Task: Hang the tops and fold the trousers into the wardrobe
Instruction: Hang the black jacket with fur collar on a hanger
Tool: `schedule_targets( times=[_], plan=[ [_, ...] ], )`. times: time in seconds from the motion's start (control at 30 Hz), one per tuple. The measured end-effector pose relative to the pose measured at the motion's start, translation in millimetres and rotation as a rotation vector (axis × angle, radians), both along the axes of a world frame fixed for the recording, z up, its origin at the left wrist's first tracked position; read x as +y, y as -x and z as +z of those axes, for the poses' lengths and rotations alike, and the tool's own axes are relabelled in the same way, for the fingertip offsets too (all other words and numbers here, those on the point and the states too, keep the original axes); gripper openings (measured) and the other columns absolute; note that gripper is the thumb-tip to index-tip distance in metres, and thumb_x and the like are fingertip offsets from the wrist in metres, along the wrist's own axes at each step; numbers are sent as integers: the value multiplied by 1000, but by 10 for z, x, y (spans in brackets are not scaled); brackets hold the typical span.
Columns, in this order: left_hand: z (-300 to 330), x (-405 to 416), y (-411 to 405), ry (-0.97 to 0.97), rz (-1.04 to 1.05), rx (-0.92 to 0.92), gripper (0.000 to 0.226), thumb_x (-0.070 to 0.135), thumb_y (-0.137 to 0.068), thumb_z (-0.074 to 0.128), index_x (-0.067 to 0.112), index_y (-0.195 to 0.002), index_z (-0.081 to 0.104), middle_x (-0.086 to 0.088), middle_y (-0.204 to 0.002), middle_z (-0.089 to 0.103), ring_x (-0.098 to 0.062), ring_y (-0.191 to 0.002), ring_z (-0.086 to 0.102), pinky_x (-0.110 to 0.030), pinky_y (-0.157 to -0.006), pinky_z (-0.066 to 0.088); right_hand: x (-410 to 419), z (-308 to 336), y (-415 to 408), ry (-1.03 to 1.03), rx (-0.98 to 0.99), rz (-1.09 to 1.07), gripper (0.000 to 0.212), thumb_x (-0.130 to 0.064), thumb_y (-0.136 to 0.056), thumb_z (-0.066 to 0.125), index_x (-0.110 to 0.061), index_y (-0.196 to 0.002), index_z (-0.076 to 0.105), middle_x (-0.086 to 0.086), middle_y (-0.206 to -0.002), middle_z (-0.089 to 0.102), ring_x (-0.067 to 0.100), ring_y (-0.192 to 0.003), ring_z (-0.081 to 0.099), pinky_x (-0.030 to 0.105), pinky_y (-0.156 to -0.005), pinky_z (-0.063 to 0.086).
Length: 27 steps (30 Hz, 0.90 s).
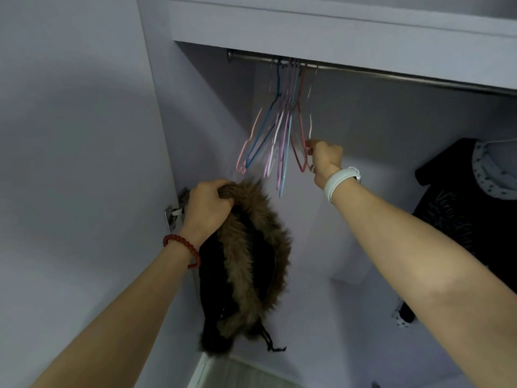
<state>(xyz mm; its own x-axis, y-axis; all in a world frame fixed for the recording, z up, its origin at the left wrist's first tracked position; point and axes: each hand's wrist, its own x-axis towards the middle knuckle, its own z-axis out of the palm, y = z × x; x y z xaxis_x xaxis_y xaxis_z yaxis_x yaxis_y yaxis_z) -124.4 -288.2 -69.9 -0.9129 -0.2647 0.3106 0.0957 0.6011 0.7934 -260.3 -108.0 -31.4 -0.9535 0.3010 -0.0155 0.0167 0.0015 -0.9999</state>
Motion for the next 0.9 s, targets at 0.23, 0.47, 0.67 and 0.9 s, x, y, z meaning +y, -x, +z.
schedule_targets(
  times=[0.23,0.47,0.67,0.9],
  plan=[
    [45,144,-81,4,-26,-10,32,-8,-80,57,5,-107,69,-9,-101,69,-15,-89,58,-12,-76,39,247,-9,-92,73,89,21,19,-14,-93,52,-16,-80,66,-2,-63,45,9,-55,38,17,-51,30],
    [-203,326,-312,-24,-67,-112,24,-6,-86,53,4,-105,63,-11,-100,65,-24,-96,60,-21,-77,41,698,-493,-794,336,-12,165,20,-5,-99,38,-4,-105,57,1,-62,37,5,-43,38,15,-42,31],
    [-347,504,-475,-24,-92,-206,22,-5,-90,50,3,-109,60,-15,-106,64,-28,-100,58,-29,-83,44,1169,-1128,-1560,386,-62,271,20,1,-94,41,-9,-88,57,-5,-62,66,8,-52,59,18,-54,46],
    [-412,725,-576,50,-122,-256,26,-6,-89,52,2,-112,60,-11,-106,63,-23,-99,57,-22,-79,39,1448,-1315,-1455,141,-279,219,15,-21,-97,48,-15,-83,52,2,-49,43,8,-34,49,19,-41,44]
  ],
)
